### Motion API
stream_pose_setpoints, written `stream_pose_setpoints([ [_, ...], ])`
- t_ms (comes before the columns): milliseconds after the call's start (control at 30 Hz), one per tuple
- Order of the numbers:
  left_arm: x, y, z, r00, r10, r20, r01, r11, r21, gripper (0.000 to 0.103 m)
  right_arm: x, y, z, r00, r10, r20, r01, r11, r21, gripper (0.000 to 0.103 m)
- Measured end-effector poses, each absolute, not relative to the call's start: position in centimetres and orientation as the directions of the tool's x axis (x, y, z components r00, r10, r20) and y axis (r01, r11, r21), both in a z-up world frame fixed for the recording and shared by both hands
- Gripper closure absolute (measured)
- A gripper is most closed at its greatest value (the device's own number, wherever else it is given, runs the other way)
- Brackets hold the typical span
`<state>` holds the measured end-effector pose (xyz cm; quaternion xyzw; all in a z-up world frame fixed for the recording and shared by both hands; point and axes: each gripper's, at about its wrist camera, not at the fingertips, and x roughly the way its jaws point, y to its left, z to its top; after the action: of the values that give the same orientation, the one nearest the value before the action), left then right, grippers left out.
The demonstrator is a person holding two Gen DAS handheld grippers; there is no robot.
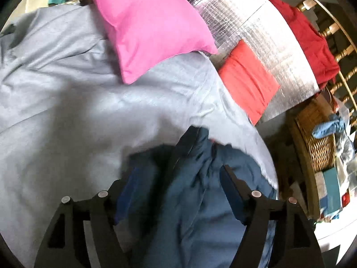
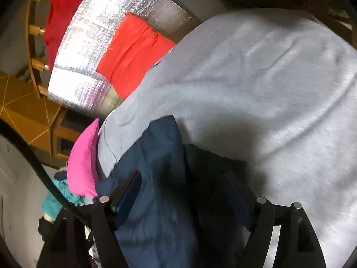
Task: Fold large clothes
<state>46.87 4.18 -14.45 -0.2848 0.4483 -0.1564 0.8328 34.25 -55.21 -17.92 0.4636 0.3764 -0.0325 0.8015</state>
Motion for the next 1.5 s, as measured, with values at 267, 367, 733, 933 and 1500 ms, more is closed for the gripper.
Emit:
stream_pose_setpoints([
  [267,50.2,0.6,-18.8,0.481,-0.437,-0.760,-0.012,0.863,-0.504,0.031,39.1,-52.6,-19.7,0.700,0.224,-0.678,0.402,0.661,0.634,0.041],
  [367,50.3,0.1,-19.6,0.463,-0.410,-0.786,-0.006,0.885,-0.465,0.065,40.0,-51.7,-20.5,0.667,0.181,-0.723,0.412,0.719,0.560,0.064],
  [733,50.5,-0.4,-19.9,0.467,-0.365,-0.805,-0.016,0.907,-0.420,0.068,40.0,-52.6,-21.6,0.651,0.163,-0.742,0.458,0.694,0.555,0.081],
  [933,48.7,0.7,-16.8,0.503,-0.333,-0.797,-0.036,0.914,-0.405,0.059,37.2,-53.2,-18.5,0.696,0.145,-0.703,0.459,0.662,0.592,0.039],
  [1500,33.7,-4.7,-13.6,0.572,-0.296,-0.765,0.232,0.953,-0.195,0.028,27.0,-43.7,-13.9,0.725,0.253,-0.640,0.194,0.817,0.543,0.058],
])
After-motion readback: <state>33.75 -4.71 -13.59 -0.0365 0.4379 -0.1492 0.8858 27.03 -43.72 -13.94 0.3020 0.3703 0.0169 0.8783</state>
